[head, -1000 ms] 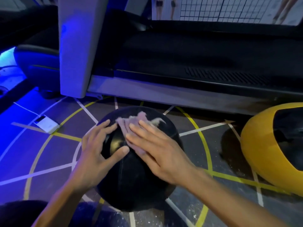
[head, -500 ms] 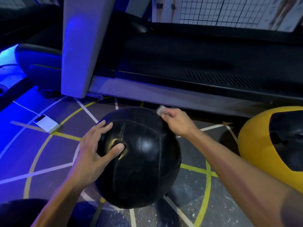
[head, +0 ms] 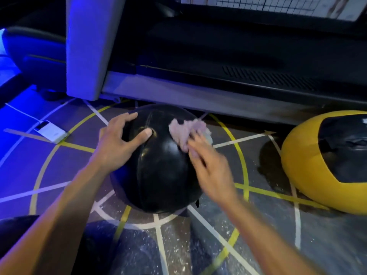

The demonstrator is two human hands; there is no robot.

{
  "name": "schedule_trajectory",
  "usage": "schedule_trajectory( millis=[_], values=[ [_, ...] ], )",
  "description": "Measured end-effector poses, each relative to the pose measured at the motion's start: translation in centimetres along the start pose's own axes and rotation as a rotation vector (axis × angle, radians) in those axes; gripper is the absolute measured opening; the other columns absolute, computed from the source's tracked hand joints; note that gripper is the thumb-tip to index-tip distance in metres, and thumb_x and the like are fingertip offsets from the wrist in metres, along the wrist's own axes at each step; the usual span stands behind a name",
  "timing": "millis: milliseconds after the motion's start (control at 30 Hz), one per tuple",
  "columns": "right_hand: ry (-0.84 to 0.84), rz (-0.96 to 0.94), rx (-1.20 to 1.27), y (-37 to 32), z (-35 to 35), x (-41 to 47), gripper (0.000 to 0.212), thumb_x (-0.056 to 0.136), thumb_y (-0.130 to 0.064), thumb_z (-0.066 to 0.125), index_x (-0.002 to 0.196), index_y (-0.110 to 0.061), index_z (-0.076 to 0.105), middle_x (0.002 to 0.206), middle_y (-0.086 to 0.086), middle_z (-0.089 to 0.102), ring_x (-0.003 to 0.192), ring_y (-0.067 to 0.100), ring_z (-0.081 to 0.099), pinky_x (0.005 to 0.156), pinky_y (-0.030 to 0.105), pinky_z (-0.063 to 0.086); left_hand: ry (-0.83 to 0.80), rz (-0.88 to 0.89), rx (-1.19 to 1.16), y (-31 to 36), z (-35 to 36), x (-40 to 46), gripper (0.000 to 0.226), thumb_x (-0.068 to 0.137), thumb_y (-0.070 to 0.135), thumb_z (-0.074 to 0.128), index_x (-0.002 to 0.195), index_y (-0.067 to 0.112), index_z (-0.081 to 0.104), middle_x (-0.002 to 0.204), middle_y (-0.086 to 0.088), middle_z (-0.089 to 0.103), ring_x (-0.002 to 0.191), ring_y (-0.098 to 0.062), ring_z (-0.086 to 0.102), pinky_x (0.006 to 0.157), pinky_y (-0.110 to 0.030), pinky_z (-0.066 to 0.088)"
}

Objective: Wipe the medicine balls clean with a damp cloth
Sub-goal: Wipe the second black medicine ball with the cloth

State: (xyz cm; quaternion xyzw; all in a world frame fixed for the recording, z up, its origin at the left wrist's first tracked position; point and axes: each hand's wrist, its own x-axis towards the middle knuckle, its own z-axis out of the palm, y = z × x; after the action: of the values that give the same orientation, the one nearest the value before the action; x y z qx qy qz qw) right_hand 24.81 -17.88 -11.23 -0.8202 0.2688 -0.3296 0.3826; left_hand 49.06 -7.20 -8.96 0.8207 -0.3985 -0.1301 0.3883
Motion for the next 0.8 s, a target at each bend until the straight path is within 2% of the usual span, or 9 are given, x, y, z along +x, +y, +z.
schedule_trajectory(
  millis=[167,267,367,433,533,600,667,733,800],
  values=[
    [0.043,0.184,0.090,-1.4,4.3,-12.6,0.047,0.108,-0.027,0.048,0.133,-0.068,0.046,0.149,-0.030,0.049,0.137,0.011,0.053,0.111,0.029,0.046,-0.043,-0.051,0.022,0.2,0.5,3.6,0.085,0.066,0.094,0.054,0.137,0.047,0.053,0.142,0.005,0.053,0.137,-0.023,0.046,0.118,-0.047,0.035],
    [0.218,0.572,0.320,0.3,2.7,-11.4,0.043,0.106,-0.020,0.048,0.136,-0.049,0.058,0.111,-0.023,0.073,0.098,0.010,0.074,0.083,0.031,0.062,-0.062,-0.068,0.013,0.1,0.7,4.5,0.088,0.066,0.096,0.054,0.139,0.047,0.052,0.141,0.007,0.054,0.135,-0.024,0.047,0.117,-0.048,0.037],
    [0.459,0.630,0.372,2.5,-1.4,-5.1,0.034,0.107,-0.016,0.050,0.132,-0.034,0.065,0.110,-0.008,0.075,0.090,0.000,0.069,0.083,0.024,0.059,-0.061,-0.053,-0.005,0.1,0.5,4.4,0.081,0.075,0.088,0.060,0.141,0.043,0.052,0.139,0.007,0.053,0.134,-0.020,0.048,0.118,-0.045,0.037],
    [0.481,0.537,0.337,3.0,-3.0,-0.6,0.034,0.107,-0.016,0.048,0.129,-0.036,0.066,0.111,-0.005,0.074,0.097,0.000,0.067,0.087,0.024,0.056,-0.070,-0.066,-0.041,0.2,0.4,4.4,0.080,0.074,0.087,0.062,0.140,0.043,0.054,0.137,0.010,0.054,0.133,-0.016,0.051,0.117,-0.043,0.038],
    [0.326,0.425,0.127,3.8,-1.6,2.9,0.039,0.108,-0.016,0.046,0.143,-0.025,0.060,0.145,-0.006,0.059,0.137,0.001,0.049,0.118,0.032,0.039,-0.063,-0.078,-0.051,0.4,0.8,5.1,0.086,0.066,0.095,0.059,0.136,0.046,0.055,0.135,0.012,0.055,0.134,-0.017,0.051,0.117,-0.043,0.039],
    [0.297,0.413,0.093,3.8,0.7,1.5,0.041,0.109,-0.019,0.044,0.147,-0.030,0.055,0.151,-0.015,0.051,0.141,0.004,0.045,0.116,0.034,0.039,-0.077,-0.088,-0.025,0.9,1.1,5.8,0.089,0.063,0.097,0.057,0.137,0.048,0.054,0.137,0.012,0.055,0.135,-0.021,0.049,0.117,-0.045,0.038],
    [0.426,0.475,0.131,3.4,2.7,-2.5,0.042,0.109,-0.019,0.044,0.149,-0.030,0.052,0.130,-0.030,0.062,0.118,0.001,0.063,0.091,0.032,0.053,-0.077,-0.088,0.007,1.4,1.5,6.2,0.089,0.063,0.098,0.056,0.137,0.049,0.053,0.140,0.013,0.056,0.136,-0.022,0.048,0.117,-0.045,0.038],
    [0.462,0.595,0.258,2.3,5.4,-7.4,0.043,0.108,-0.023,0.046,0.148,-0.037,0.049,0.091,-0.019,0.073,0.062,0.005,0.063,0.054,0.029,0.043,-0.071,-0.093,0.033,1.7,1.8,6.8,0.087,0.066,0.096,0.055,0.139,0.049,0.053,0.142,0.012,0.056,0.138,-0.023,0.046,0.117,-0.044,0.038],
    [0.380,0.638,0.362,0.0,7.6,-11.1,0.043,0.106,-0.030,0.046,0.146,-0.045,0.046,0.109,-0.006,0.077,0.061,-0.005,0.053,0.057,0.019,0.045,-0.087,-0.106,0.053,2.3,2.6,7.7,0.088,0.065,0.097,0.055,0.138,0.049,0.053,0.143,0.013,0.057,0.138,-0.023,0.047,0.118,-0.044,0.037]
  ],
)
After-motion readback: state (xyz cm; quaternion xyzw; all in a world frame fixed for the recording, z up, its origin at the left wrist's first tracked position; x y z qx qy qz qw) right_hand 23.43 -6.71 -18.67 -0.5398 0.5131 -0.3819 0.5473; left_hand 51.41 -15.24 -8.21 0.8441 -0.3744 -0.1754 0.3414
